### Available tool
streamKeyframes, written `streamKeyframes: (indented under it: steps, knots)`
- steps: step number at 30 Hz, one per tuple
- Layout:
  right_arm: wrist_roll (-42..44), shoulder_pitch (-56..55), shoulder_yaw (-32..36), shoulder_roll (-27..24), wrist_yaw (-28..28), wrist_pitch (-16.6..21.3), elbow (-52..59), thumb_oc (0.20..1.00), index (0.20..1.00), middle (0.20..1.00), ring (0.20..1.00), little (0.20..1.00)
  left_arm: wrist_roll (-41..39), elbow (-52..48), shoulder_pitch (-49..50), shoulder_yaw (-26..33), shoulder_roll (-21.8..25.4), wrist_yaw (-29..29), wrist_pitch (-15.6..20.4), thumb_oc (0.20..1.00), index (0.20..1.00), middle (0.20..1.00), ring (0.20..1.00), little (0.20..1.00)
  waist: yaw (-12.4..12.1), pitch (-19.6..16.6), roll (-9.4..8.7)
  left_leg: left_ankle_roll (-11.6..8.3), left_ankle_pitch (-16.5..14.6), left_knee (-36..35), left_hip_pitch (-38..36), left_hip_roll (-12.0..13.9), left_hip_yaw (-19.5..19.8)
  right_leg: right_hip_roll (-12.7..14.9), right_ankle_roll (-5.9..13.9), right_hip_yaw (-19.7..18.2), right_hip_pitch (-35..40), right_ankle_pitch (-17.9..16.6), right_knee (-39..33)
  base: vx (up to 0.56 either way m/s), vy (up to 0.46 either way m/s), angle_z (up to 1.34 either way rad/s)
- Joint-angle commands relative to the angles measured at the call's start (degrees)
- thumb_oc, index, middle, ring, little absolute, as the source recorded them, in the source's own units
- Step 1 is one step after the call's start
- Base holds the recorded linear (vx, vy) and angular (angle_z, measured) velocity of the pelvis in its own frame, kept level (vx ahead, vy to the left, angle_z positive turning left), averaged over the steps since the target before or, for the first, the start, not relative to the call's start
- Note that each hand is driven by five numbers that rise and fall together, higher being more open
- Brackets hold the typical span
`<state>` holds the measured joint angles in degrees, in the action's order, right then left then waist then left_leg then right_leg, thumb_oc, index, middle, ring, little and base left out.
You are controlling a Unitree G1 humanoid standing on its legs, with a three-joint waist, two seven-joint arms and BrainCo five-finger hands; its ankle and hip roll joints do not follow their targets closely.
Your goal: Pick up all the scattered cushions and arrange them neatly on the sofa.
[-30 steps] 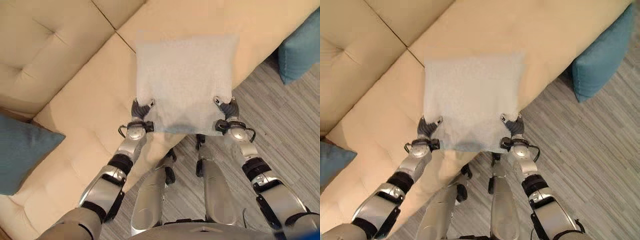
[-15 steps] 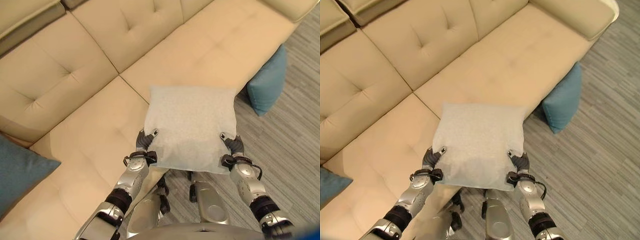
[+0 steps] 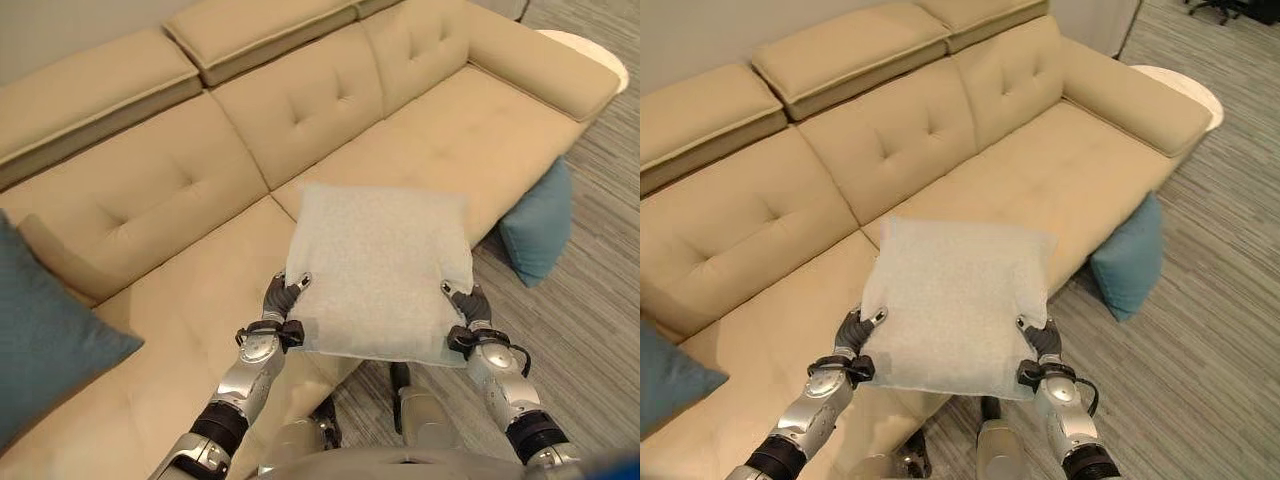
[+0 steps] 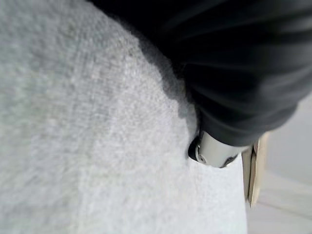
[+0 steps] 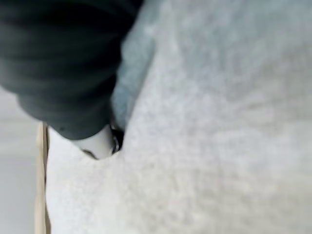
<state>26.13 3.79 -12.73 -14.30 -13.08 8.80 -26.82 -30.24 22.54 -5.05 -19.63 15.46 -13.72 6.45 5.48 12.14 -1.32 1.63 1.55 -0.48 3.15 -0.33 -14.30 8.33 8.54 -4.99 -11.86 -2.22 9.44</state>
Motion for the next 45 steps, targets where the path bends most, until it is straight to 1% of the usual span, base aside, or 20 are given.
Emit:
streamKeyframes:
  steps: [1,7,8,10,11,12,13,15,18,20,21,22,23,25,28,32,37,39,43,45]
  knots:
    - [-2.1,3.9,0.5,0.9,2.7,3.8,4.6,0.200,0.200,0.200,0.200,0.200,0.5,-5.6,-2.0,-0.8,-1.5,3.9,4.5,0.200,0.200,0.200,0.200,0.200,-1.2,-2.5,-0.75,-3.32,-5.4,5.5,0.2,3.3,6.7,-0.9,0.85,2.9,2.5,4.2,0.4,0.09,-0.329,0.75]
    - [-4.6,2.4,0.5,-2.1,3.6,2.9,6.9,0.200,0.200,0.200,0.200,0.200,-1.4,-5.3,0.0,0.3,-2.8,4.2,3.7,0.200,0.200,0.200,0.200,0.200,-1.6,-3.0,-1.00,-6.35,-3.7,8.8,2.4,7.3,9.0,-3.0,-1.77,8.6,7.6,6.2,-3.6,0.06,-0.314,0.52]
    - [-5.0,2.1,0.9,-2.5,3.3,2.9,7.3,0.200,0.200,0.200,0.200,0.200,-2.3,-5.3,0.2,0.5,-3.2,4.3,3.7,0.200,0.200,0.200,0.200,0.200,-1.2,-2.8,-1.21,-6.54,-3.2,10.9,3.7,8.4,7.4,-2.7,-2.14,10.1,8.1,6.5,-4.1,-0.03,-0.226,0.74]
    - [-5.8,1.4,1.5,-3.0,2.9,2.6,8.0,0.200,0.200,0.200,0.200,0.200,-3.1,-5.3,0.8,0.9,-4.0,4.5,3.7,0.200,0.200,0.200,0.200,0.200,-0.2,-2.9,-1.72,-5.68,-3.0,13.6,4.3,11.0,-0.1,-2.6,-3.01,12.4,9.3,6.9,-4.9,0.04,-0.194,0.58]
    - [-5.9,1.2,1.6,-3.1,2.9,2.5,8.4,0.200,0.200,0.200,0.200,0.200,-3.1,-5.3,1.0,0.9,-4.0,4.8,3.6,0.200,0.200,0.200,0.200,0.200,0.0,-3.0,-1.85,-5.71,-4.7,15.1,4.1,11.2,-1.3,-2.8,-3.04,12.6,10.5,7.8,-5.2,0.09,-0.192,0.86]
    - [-5.9,0.9,1.8,-3.1,3.0,2.3,9.1,0.200,0.200,0.200,0.200,0.200,-2.9,-5.5,1.7,1.3,-3.7,5.0,3.2,0.200,0.200,0.200,0.200,0.200,-0.7,-2.6,-2.26,-4.33,-5.3,17.3,6.1,9.1,-2.2,-3.2,-3.88,12.7,10.8,7.1,-5.4,0.07,-0.119,0.73]
    - [-5.9,0.9,1.8,-3.1,3.0,2.3,9.2,0.200,0.200,0.200,0.200,0.200,-2.9,-5.5,1.7,1.3,-3.7,5.0,3.2,0.200,0.200,0.200,0.200,0.200,-0.7,-2.6,-2.25,-4.32,-5.3,17.4,6.1,9.1,-2.1,-3.2,-3.87,12.7,10.7,7.1,-5.4,0.03,-0.104,0.45]
    - [-5.8,0.6,2.2,-2.8,3.1,2.4,9.6,0.200,0.200,0.200,0.200,0.200,-2.4,-5.5,1.9,1.5,-3.7,5.2,2.8,0.200,0.200,0.200,0.200,0.200,-1.0,-2.8,-2.37,-3.65,-5.4,16.4,7.8,6.3,-2.5,-3.7,-3.81,13.3,11.1,7.3,-5.4,0.09,-0.057,0.13]
    - [-5.2,0.3,3.0,-2.0,2.5,2.3,9.8,0.200,0.200,0.200,0.200,0.200,-1.0,-5.5,1.7,1.4,-3.2,5.6,2.0,0.200,0.200,0.200,0.200,0.200,-1.5,-3.8,-2.56,-3.65,-4.5,14.1,10.4,4.7,-7.3,-5.2,-3.59,13.2,13.2,9.7,-6.1,0.24,0.000,0.25]
    - [-5.6,0.2,2.4,-1.0,2.8,2.3,10.2,0.200,0.200,0.200,0.200,0.200,-1.0,-6.0,2.9,2.0,-3.1,5.4,2.1,0.200,0.200,0.200,0.200,0.200,-2.6,-4.4,-2.56,-2.38,-3.1,11.2,9.3,2.9,-5.4,-5.9,-3.33,13.8,13.4,10.2,-4.1,0.31,0.091,-0.25]
    - [-6.1,0.0,2.3,-0.7,3.2,2.1,10.3,0.200,0.200,0.200,0.200,0.200,-0.8,-6.1,3.2,1.9,-3.1,5.6,2.0,0.200,0.200,0.200,0.200,0.200,-2.7,-4.8,-2.65,-1.93,-3.1,9.7,7.8,2.7,-5.6,-5.5,-2.86,14.1,13.7,10.7,-2.7,0.38,0.198,-0.33]
    - [-7.1,0.6,1.8,0.0,3.8,1.9,10.4,0.200,0.200,0.200,0.200,0.200,-0.1,-6.9,4.0,2.5,-2.4,5.5,1.9,0.200,0.200,0.200,0.200,0.200,-3.0,-4.8,-2.18,-0.39,-4.2,6.6,3.5,1.5,-5.8,-3.2,-0.53,15.3,11.7,10.4,6.8,0.35,0.205,-0.50]
    - [-7.2,0.8,1.6,0.2,4.0,1.7,10.4,0.200,0.200,0.200,0.200,0.200,0.1,-6.9,4.0,2.5,-2.2,5.4,1.9,0.200,0.200,0.200,0.200,0.200,-2.8,-4.5,-2.15,0.03,-4.4,6.2,2.4,1.3,-5.9,-2.5,0.57,15.1,10.3,9.4,10.2,0.31,0.198,-0.28]
    - [-7.1,1.3,0.9,1.0,4.5,1.7,10.6,0.200,0.200,0.200,0.200,0.200,0.2,-6.3,3.7,2.7,-1.9,5.3,2.1,0.200,0.200,0.200,0.200,0.200,-2.5,-3.9,-1.55,0.51,-5.1,4.5,-0.5,1.0,-5.9,-0.9,1.46,15.3,6.6,7.8,14.0,0.15,0.048,-0.14]
    - [-7.7,2.4,0.2,0.5,4.7,1.5,11.2,0.200,0.200,0.200,0.200,0.200,0.0,-6.7,3.8,2.8,-1.8,5.6,2.5,0.200,0.200,0.200,0.200,0.200,-2.0,-3.8,-0.28,0.02,-6.0,3.0,-3.1,1.1,-4.7,1.2,0.39,16.2,3.3,6.4,7.3,0.23,-0.068,-0.05]
    - [-8.1,2.4,0.6,0.1,4.3,1.5,12.1,0.200,0.200,0.200,0.200,0.200,0.3,-5.9,2.1,2.3,-2.2,5.3,3.5,0.200,0.200,0.200,0.200,0.200,-0.3,-3.0,-1.05,-0.66,-7.8,4.9,-3.9,0.4,-1.9,1.6,1.87,9.4,2.1,2.4,-0.4,0.14,-0.148,0.25]
    - [-8.5,0.7,1.2,-1.3,4.6,1.5,11.7,0.200,0.200,0.200,0.200,0.200,-0.3,-6.0,2.6,2.3,-2.8,5.6,3.6,0.200,0.200,0.200,0.200,0.200,-0.2,-5.3,-1.51,-3.93,-7.1,6.2,-4.3,3.4,0.7,-0.8,-0.15,11.5,7.0,3.5,-3.4,0.16,-0.337,0.49]
    - [-7.8,-0.3,2.3,-2.3,4.4,1.6,12.0,0.200,0.200,0.200,0.200,0.200,-0.9,-6.1,1.7,1.8,-3.2,5.5,3.4,0.200,0.200,0.200,0.200,0.200,0.3,-5.2,-2.14,-5.70,-6.0,9.1,-2.1,6.1,0.7,-1.5,-1.52,13.5,8.6,4.6,-4.6,0.03,-0.289,0.38]
    - [-7.4,-1.4,3.3,-3.4,4.2,1.6,12.5,0.200,0.200,0.200,0.200,0.200,-1.2,-6.5,1.2,1.4,-3.4,5.7,3.1,0.200,0.200,0.200,0.200,0.200,0.9,-4.9,-2.54,-5.85,-6.3,13.5,0.0,7.9,-0.3,-2.0,-2.80,15.7,10.2,5.8,-5.4,0.03,-0.161,0.62]
    - [-7.1,-1.9,3.8,-3.7,4.0,1.4,12.6,0.200,0.200,0.200,0.200,0.200,-1.4,-6.7,1.0,1.3,-3.7,5.5,3.0,0.200,0.200,0.200,0.200,0.200,1.1,-4.7,-2.37,-6.07,-4.6,13.0,1.0,9.3,-2.0,-2.2,-3.27,17.0,11.0,6.6,-5.7,0.02,-0.051,0.26]
